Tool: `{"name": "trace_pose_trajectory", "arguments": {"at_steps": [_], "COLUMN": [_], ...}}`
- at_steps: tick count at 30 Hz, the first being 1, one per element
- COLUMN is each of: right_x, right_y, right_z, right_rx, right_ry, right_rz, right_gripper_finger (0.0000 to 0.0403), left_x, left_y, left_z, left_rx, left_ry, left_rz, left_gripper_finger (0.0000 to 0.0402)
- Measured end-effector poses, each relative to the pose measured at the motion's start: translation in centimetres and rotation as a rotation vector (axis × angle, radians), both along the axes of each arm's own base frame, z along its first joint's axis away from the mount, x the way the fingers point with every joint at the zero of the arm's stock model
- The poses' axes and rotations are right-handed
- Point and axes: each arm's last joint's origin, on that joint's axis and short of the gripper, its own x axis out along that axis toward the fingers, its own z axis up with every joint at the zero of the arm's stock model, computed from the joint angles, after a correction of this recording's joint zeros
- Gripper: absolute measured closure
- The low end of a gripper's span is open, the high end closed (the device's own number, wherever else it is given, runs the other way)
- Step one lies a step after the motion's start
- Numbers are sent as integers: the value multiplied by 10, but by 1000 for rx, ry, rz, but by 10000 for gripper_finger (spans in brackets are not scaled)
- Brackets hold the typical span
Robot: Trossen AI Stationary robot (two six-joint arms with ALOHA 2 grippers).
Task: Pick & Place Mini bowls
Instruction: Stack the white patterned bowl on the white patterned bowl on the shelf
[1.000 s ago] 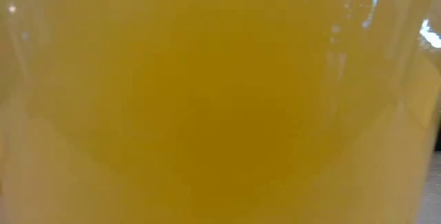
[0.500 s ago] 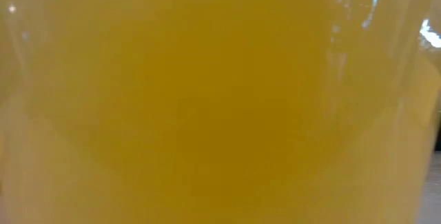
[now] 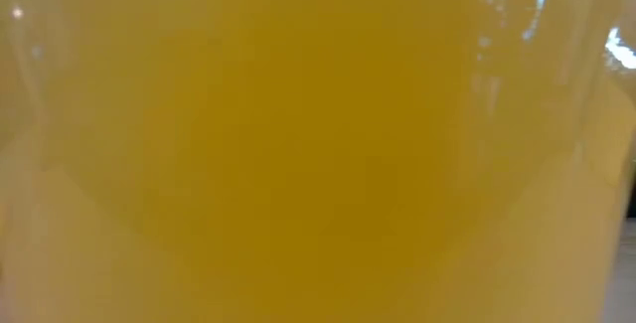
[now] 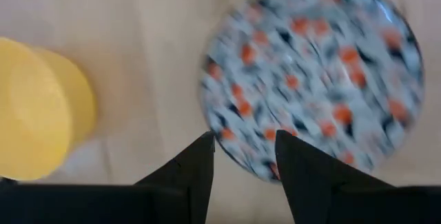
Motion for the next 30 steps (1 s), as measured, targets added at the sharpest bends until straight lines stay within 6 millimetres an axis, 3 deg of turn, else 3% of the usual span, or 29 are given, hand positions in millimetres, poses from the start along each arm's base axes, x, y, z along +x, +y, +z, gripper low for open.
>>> {"name": "trace_pose_trajectory", "arguments": {"at_steps": [5, 12, 19, 23, 28, 30], "right_x": [5, 6, 13, 15, 18, 19], "right_y": [17, 32, 35, 36, 34, 31], "right_z": [-8, -38, -54, -59, -59, -59], "right_rx": [-4, -40, -230, -274, -324, -344], "right_ry": [-119, -20, -18, -13, -43, -49], "right_rz": [96, 103, 138, 196, 217, 212], "right_gripper_finger": [261, 241, 229, 269, 372, 391], "left_x": [0, 0, 0, 0, -1, -2], "left_y": [-9, -17, -17, -18, -23, -26], "left_z": [0, 0, 0, 0, -1, -1], "left_rx": [0, 1, 1, 0, 5, 12], "left_ry": [0, 0, 0, 0, 15, 25], "left_rz": [-27, -50, -48, -49, -74, -95], "left_gripper_finger": [248, 247, 247, 247, 247, 247]}}
